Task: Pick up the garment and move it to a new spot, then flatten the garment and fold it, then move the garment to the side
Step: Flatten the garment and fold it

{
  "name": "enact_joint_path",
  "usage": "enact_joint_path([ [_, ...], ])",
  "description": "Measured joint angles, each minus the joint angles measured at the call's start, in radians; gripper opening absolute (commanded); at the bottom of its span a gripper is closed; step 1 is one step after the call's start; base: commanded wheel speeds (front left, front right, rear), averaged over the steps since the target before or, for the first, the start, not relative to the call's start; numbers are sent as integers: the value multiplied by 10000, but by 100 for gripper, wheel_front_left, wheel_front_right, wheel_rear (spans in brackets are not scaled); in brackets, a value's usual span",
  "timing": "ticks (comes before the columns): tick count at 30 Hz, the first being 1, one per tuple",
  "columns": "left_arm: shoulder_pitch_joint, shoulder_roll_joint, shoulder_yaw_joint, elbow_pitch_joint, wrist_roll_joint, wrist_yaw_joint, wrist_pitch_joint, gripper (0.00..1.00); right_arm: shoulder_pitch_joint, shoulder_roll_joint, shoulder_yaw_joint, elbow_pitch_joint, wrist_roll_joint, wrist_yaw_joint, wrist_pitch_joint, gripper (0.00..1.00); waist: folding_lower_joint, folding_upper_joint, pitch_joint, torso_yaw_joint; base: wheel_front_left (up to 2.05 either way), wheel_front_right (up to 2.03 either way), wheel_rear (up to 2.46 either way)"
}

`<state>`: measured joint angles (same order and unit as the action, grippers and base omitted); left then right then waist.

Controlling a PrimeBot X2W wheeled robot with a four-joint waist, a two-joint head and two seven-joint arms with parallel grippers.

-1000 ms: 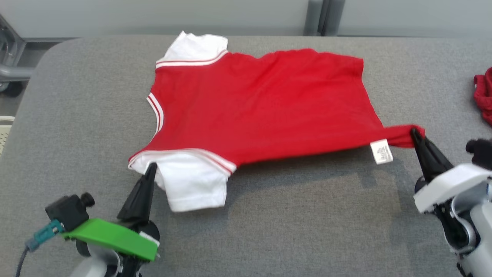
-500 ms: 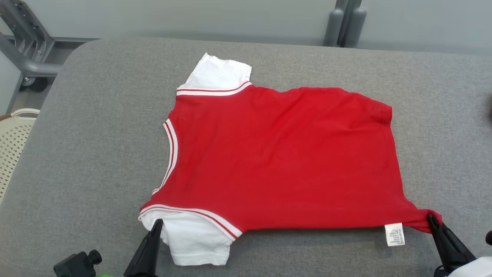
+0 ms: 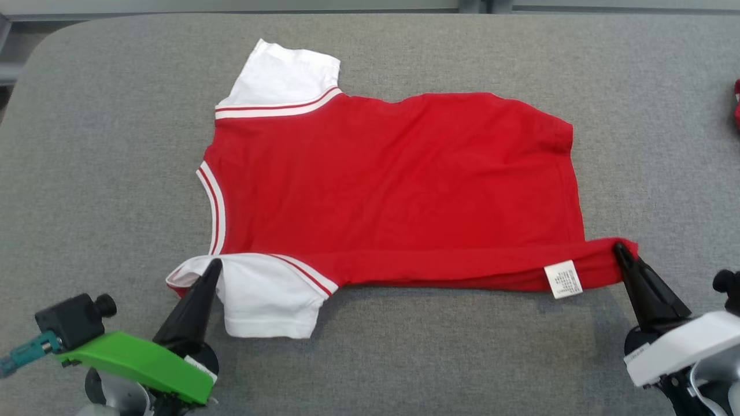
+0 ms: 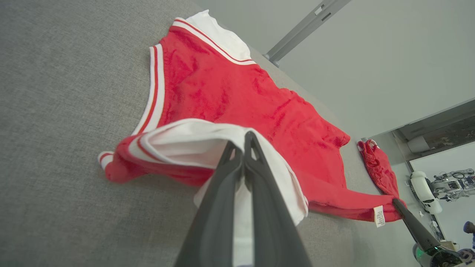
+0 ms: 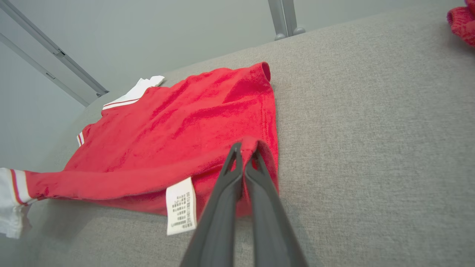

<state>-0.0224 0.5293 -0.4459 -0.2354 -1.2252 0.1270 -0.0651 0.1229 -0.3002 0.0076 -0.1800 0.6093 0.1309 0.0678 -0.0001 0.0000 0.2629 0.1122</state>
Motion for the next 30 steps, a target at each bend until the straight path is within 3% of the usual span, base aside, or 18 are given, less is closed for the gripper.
enact_joint_path([
  [1, -363, 109, 148, -75, -163, 318, 360, 0, -715, 82, 161, 109, 100, 0, 299, 0, 0, 0, 187, -193, 0, 0, 0],
  [5, -1002, 130, 261, 136, -313, 577, 696, 0, -1579, 146, 284, 642, 105, 0, 545, 0, 1, 0, 484, -402, 0, 0, 0],
  [13, -2119, -234, 132, 1423, -180, 560, 859, 0, -2615, 336, 604, 1770, -94, -2, 387, 0, 1, 0, 702, -398, 0, 0, 0],
  [24, -3093, -765, -104, 3062, -224, 134, 1047, 0, -3272, 286, 1114, 2943, -125, -2, -81, 0, 1, 0, 496, -287, 0, 0, 0],
  [28, -3227, -884, -320, 3703, -313, -31, 1360, 15, -3312, 259, 1292, 3260, -121, -2, -253, 0, 1, 0, 389, -306, 0, 0, 0],
  [30, -3330, -895, -545, 4038, -295, -251, 1576, 38, -3334, 238, 1373, 3423, -138, -2, -345, 0, 1, 0, 360, -329, 0, 0, 0],
])
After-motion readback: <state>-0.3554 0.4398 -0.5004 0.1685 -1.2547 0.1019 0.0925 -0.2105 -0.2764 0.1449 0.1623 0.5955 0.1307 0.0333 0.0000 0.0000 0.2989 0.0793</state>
